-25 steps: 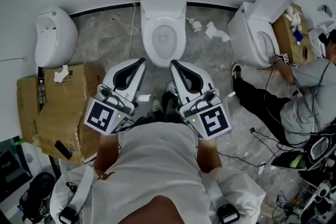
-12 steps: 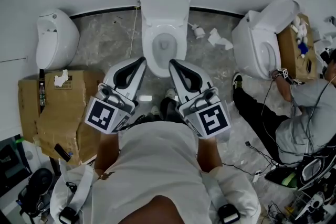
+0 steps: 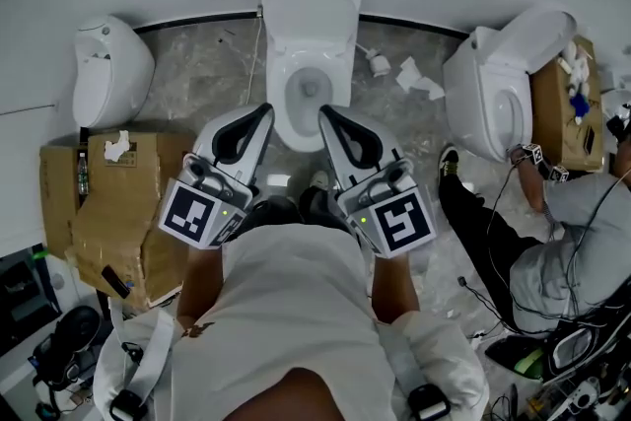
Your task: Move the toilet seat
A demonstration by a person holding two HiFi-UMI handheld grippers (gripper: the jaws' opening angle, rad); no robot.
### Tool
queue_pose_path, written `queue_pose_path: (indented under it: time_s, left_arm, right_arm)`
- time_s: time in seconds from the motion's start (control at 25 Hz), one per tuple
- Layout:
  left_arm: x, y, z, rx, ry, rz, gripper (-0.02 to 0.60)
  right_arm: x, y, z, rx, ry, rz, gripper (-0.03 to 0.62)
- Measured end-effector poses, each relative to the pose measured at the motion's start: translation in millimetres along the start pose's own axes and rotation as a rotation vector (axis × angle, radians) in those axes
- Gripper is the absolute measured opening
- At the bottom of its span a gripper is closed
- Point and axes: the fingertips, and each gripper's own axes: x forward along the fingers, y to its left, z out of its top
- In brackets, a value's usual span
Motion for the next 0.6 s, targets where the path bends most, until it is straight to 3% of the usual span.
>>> queue_pose_path:
  time_s: [0.16,0.4,0.6]
  left_arm:
    - [10,8,-8,-0.007,0.015,0.005,0.0]
    - [30,25,-33,0.07,0.039,-0.004,0.0]
    - [44,42,-58,0.02,0.053,-0.02,0.0]
  right_arm:
    - [6,-12,-4,0.006,0.003,-0.004,-0.002]
    - [16,-30,-32,-0.026,0.008,-0.018,-0.002]
    - [33,-40,-56,0.005,0.024,-0.04,0.0]
